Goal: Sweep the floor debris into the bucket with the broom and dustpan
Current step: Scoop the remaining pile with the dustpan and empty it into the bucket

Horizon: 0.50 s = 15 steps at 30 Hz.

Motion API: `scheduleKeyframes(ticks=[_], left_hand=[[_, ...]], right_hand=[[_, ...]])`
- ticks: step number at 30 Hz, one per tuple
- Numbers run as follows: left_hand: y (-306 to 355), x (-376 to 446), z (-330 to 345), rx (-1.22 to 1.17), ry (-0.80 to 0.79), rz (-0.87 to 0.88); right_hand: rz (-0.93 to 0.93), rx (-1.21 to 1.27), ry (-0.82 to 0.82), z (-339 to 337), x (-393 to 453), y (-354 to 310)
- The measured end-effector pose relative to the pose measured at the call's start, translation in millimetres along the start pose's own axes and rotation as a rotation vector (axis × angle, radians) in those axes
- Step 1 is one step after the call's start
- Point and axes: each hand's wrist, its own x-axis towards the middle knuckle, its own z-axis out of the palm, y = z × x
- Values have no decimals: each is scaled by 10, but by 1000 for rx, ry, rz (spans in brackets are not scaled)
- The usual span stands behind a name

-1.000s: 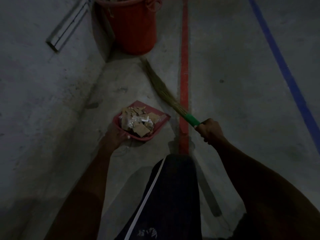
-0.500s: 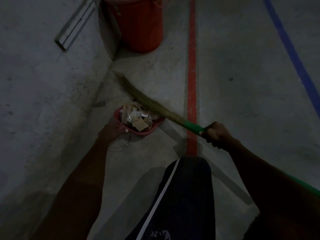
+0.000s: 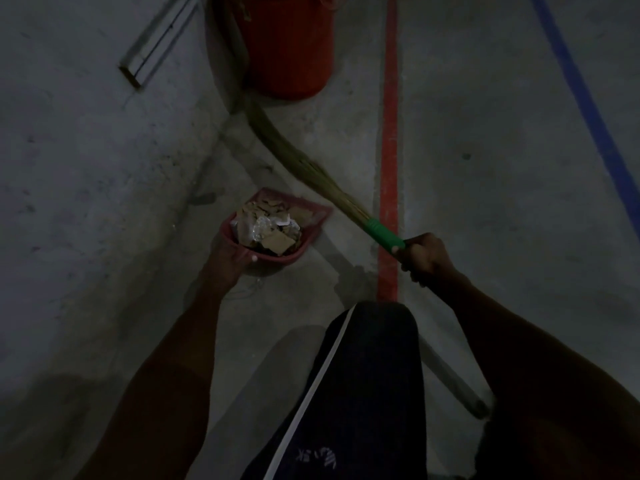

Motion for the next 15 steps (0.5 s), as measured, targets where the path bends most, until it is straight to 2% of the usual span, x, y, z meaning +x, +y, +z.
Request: scheduleKeyframes(ticks=[2,8,13,15], left_hand=[[-105,-34,-64,0,-7,14],[-323,-190,-290,-84,102,93],[-636,-308,-518,-41,72,33],[-771,-315,-620,0,59,-56]], right_hand=[[-24,-16,11,67,14,-145],[-75,-20,19,424,85,-599],[-112,-1,59,613,129,-826],[-98,10,72,682,158,-880]])
